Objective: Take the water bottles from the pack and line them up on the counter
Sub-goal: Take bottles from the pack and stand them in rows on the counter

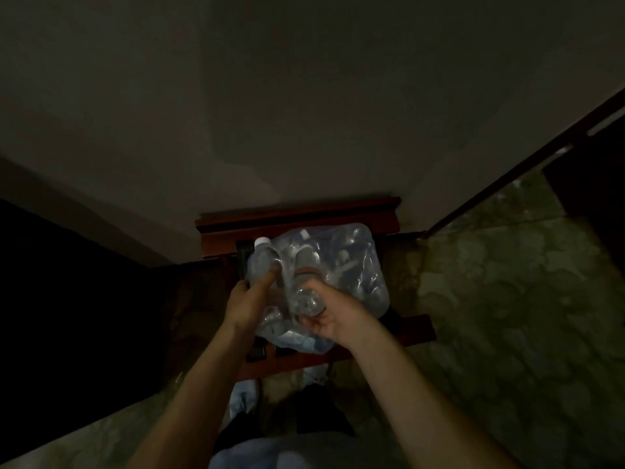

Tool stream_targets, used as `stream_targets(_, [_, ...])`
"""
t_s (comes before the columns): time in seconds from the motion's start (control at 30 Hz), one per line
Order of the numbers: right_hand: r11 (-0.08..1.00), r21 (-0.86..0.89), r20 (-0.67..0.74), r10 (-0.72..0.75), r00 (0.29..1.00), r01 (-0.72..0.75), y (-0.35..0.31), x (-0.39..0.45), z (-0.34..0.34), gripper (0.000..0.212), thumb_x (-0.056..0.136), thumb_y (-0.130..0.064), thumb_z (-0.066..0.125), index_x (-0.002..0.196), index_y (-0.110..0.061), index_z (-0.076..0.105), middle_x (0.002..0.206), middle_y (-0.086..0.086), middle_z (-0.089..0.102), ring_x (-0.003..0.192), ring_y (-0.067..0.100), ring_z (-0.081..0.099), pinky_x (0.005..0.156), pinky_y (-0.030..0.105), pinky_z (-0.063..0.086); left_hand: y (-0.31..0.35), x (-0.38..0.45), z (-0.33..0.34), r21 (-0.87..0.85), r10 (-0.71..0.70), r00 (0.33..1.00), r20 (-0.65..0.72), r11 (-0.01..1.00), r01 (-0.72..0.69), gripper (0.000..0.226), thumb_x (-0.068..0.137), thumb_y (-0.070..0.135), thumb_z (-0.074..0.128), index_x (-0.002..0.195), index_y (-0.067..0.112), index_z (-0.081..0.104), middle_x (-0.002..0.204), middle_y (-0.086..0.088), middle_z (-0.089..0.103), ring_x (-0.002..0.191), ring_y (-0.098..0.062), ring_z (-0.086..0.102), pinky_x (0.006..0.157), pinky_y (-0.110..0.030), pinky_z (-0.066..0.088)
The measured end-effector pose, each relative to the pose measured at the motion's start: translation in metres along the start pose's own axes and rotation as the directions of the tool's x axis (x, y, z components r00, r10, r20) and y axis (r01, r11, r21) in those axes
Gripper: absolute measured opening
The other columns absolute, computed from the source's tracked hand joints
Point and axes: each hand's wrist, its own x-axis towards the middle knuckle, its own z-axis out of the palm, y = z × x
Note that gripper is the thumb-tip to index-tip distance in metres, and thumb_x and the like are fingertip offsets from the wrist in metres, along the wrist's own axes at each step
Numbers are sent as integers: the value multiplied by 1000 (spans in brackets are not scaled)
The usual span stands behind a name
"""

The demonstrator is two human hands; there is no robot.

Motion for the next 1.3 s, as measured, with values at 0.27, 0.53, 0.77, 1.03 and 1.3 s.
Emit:
stream_targets(0.27, [945,-74,160,-304,939,318,-1,-56,60,34,82,-3,73,115,-3,64,106,15,75,99,25,72,86,32,59,54,-49,-61,-28,283,952,117,959,-281,96,51,72,78,130,26,53,118,-5,69,101,-25,71,88,-50,58])
stream_targets(0.53, [650,-303,244,-653,717,696,-6,-111,147,62,72,0,78,121,-16,45,103,6,72,92,15,72,78,28,61,106,-99,-129,-266,604,780,164,788,-555,40,91,53,54,121,26,59,101,-6,75,84,-24,75,61,-35,58])
stream_targets(0.77, [414,-187,398,-797,454,891,-7,-137,206,70,75,-50,71,134,-35,37,122,-24,61,110,-6,60,83,16,53,142,-159,-183,-275,764,642,64,632,-725,50,99,22,48,146,36,38,137,-9,59,120,-30,62,99,-55,50])
stream_targets(1.03, [367,84,469,-835,288,926,5,-167,262,30,95,-35,59,124,-37,55,119,-14,69,113,3,64,90,22,53,154,-215,-232,-94,879,468,-95,460,-883,61,97,13,55,149,34,32,118,5,68,110,-13,68,85,-26,58])
stream_targets(1.3, [285,130,512,-840,182,950,6,-223,334,46,67,-36,86,108,-34,64,113,8,72,104,30,70,86,46,58,194,-282,-294,166,929,283,-237,326,-931,67,76,12,81,136,23,52,130,-10,53,117,-20,61,101,-46,51])
